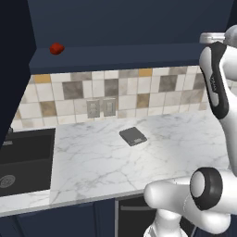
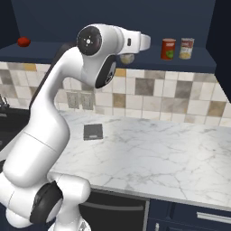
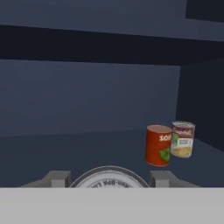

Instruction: Pick the cans from the counter and place them in their designated side in the cabinet.

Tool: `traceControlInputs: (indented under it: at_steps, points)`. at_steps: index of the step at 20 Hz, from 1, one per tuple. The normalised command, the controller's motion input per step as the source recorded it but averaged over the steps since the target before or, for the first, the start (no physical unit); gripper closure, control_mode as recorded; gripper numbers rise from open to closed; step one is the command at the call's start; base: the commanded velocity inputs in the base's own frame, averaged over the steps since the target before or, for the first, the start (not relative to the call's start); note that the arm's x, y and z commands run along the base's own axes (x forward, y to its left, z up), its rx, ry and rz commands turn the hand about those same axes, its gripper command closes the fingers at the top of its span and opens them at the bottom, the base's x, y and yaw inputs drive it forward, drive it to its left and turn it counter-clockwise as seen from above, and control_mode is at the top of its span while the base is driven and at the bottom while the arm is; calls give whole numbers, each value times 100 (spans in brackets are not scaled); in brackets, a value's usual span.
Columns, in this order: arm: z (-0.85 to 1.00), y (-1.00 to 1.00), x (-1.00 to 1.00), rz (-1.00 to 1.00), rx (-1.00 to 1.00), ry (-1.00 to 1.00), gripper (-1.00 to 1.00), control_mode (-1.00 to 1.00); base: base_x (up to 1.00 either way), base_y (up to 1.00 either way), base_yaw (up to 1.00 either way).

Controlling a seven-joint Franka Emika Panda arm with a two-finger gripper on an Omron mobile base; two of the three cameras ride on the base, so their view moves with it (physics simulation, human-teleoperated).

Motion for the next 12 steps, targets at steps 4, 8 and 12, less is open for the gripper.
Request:
traceControlInputs:
  at_steps: [4, 8, 12]
  points:
    - [0, -11, 21, 0, 0, 0, 100, -100, 0, 0, 0]
    - [0, -10, 18, 0, 0, 0, 100, -100, 0, 0, 0]
    - [0, -3, 18, 0, 0, 0, 100, -100, 0, 0, 0]
